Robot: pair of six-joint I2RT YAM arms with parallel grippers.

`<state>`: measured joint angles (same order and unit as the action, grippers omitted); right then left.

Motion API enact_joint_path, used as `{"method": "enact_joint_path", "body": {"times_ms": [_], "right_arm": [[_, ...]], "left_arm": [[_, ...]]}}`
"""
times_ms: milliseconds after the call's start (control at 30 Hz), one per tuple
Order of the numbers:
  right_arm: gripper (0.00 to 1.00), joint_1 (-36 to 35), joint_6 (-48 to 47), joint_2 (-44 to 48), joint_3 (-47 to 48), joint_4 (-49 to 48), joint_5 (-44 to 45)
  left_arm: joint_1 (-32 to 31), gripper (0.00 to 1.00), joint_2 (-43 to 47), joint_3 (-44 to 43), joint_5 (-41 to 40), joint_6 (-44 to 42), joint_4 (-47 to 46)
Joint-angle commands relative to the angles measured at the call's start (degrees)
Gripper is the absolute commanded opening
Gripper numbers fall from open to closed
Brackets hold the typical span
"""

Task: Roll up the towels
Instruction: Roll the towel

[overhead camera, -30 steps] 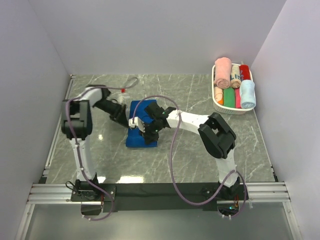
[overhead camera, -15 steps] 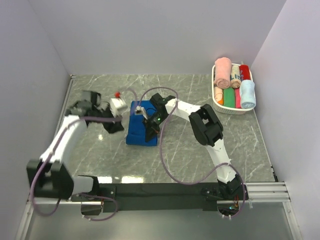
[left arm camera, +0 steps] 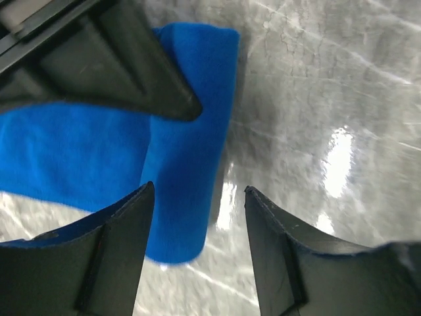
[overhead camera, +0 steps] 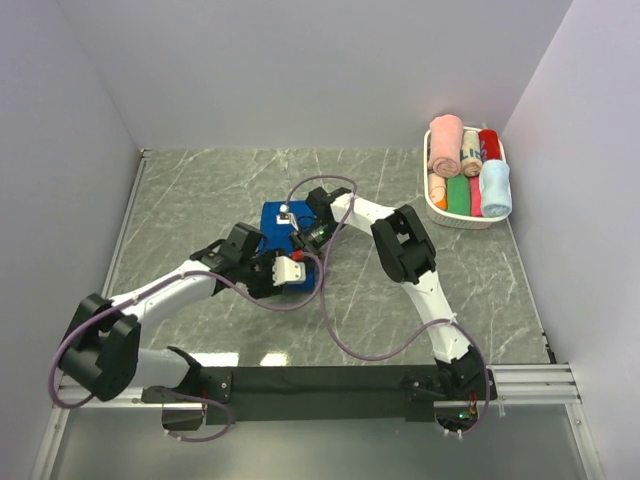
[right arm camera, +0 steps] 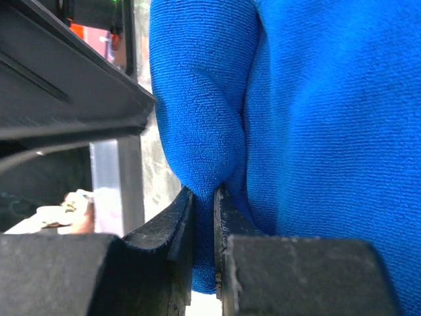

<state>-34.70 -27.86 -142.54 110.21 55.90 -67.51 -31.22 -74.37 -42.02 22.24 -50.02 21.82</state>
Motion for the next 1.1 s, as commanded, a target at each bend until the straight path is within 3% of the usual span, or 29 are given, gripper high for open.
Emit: {"method": "enact_joint_path", "body": {"times_ms": [0, 67, 167, 200, 233, 300, 400, 467, 667, 700, 800, 867, 967, 1067], "right_arm": [[0.0, 0.33, -0.62, -5.64, 0.53, 3.86, 9.32], [0.0, 0.33, -0.01, -5.82, 0.97, 3.69, 9.5], [0.02, 1.12, 2.09, -5.03, 0.09, 1.94, 9.5], [0.07, 1.65, 2.8, -4.59, -0.35, 1.15, 9.41], [0.21, 2.0, 4.81, -3.89, -1.57, -0.6, 9.15], [0.34, 2.96, 7.36, -0.56, -3.07, -2.71, 8.1], [0.51, 4.63, 14.84, 7.34, -7.9, -10.7, 10.01], [0.59, 6.22, 18.0, 13.65, -10.98, -15.37, 12.47], [0.64, 11.13, 18.01, 28.42, -17.04, -22.75, 26.27], [0.75, 11.49, 17.58, 30.28, -17.92, -23.46, 28.37], [0.77, 12.55, 16.78, 38.45, -21.96, -27.14, 36.64], [0.79, 12.9, 17.22, 47.21, -27.92, -33.11, 42.96], [0.9, 12.73, 18.53, 59.37, -37.24, -42.17, 51.9], [0.99, 12.81, 20.48, 66.59, -40.95, -41.24, 52.58]], "left_arm": [[-1.91, 0.61, -3.66, 1.06, -2.55, -4.03, -5.74], [-2.26, 0.56, -5.52, 1.06, -2.82, -4.73, -5.56], [-2.53, 0.4, -8.77, 0.19, -1.94, -5.79, -2.24], [-2.79, 0.26, -11.04, -1.12, -1.68, -5.62, -0.75], [-2.79, 0.2, -12.28, -2.0, -1.41, -5.27, 2.58], [-2.79, 0.08, -15.52, -4.11, -0.71, -3.26, 5.23], [-2.79, 0.01, -17.56, -5.43, 1.13, -1.49, 9.46], [-2.79, 0.01, -18.53, -6.31, 2.01, -0.7, 13.13], [-2.44, 0.01, -25.2, -11.5, 3.6, 2.73, 20.89], [-2.35, 0.01, -25.56, -12.03, 3.95, 3.34, 21.85], [-2.0, 0.01, -27.4, -13.34, 4.83, 5.01, 23.34], [-1.48, 0.01, -29.24, -14.31, 5.97, 5.81, 24.23], [-0.95, 0.01, -34.15, -18.6, 7.63, 6.69, 26.94], [0.28, 0.01, -40.3, -23.35, 9.74, 6.51, 31.17]]}}
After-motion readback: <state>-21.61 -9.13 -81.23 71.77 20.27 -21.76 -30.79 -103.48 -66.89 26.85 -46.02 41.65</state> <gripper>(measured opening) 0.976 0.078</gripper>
